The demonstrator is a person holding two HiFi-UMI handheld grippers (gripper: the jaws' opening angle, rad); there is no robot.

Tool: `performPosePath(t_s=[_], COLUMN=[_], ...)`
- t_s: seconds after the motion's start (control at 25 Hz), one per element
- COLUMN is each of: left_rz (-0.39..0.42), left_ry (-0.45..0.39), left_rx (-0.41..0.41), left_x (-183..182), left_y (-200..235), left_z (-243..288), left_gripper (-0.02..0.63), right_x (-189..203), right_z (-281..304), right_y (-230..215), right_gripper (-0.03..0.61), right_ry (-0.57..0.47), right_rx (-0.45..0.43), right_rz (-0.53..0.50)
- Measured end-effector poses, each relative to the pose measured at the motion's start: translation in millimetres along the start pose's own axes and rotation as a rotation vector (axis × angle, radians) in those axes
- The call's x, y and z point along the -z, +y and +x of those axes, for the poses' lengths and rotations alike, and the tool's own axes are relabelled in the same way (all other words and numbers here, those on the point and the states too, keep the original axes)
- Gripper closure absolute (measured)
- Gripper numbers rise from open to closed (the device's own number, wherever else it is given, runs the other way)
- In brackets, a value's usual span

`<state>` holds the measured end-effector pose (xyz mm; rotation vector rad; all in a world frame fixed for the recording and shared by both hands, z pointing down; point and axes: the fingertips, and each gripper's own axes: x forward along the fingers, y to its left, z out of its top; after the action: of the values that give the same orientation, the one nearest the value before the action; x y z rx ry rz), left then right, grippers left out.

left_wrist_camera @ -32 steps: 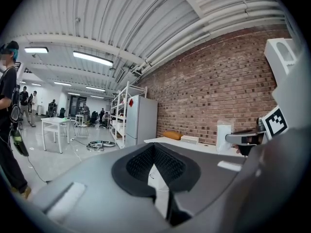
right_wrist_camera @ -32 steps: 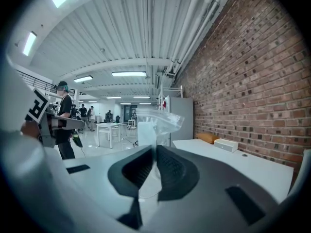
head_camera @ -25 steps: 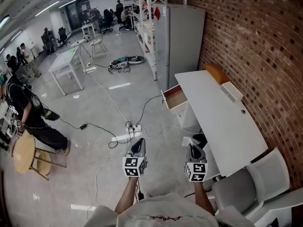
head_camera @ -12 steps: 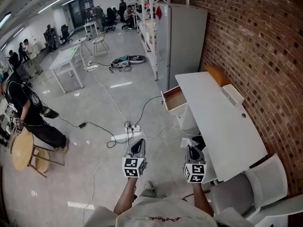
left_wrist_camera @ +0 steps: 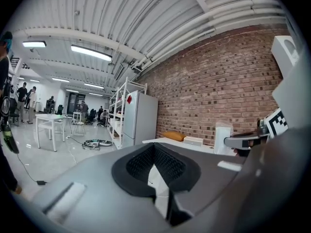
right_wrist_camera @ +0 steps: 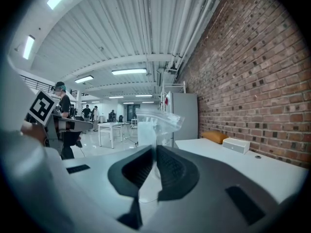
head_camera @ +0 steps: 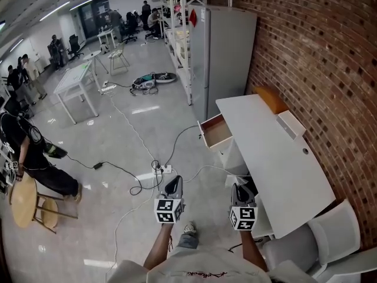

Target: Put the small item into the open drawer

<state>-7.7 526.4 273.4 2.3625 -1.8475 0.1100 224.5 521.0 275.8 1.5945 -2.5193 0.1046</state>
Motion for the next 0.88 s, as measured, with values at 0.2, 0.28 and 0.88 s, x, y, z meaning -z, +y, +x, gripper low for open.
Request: performPosePath(t_s=[0.2,0.28,0.88], left_rz=[-0.005,-0.005,0.002], left_ry=[-0.015,-0.019,-0.040], left_rx=[0.022,0.025,0.025], left_x=[-17.2,-25.6,-60.5], left_y=[29.4,42.2,147.8], left_z=[49.1,65.8,171.2], left_gripper=[0.604,0.604,0.604], right_x=[-21.8,-32.1,-75.4], right_z=[56.9,79.1,231.3], right_y=[-7.4,-7.8,4.0], right_gripper=[0.552,0.552,0.552], right_ry=[-0.013,-0.018,-0.052], right_rx=[0.017,0.018,0.019], right_rz=[-0.011,-0.015,-0.027])
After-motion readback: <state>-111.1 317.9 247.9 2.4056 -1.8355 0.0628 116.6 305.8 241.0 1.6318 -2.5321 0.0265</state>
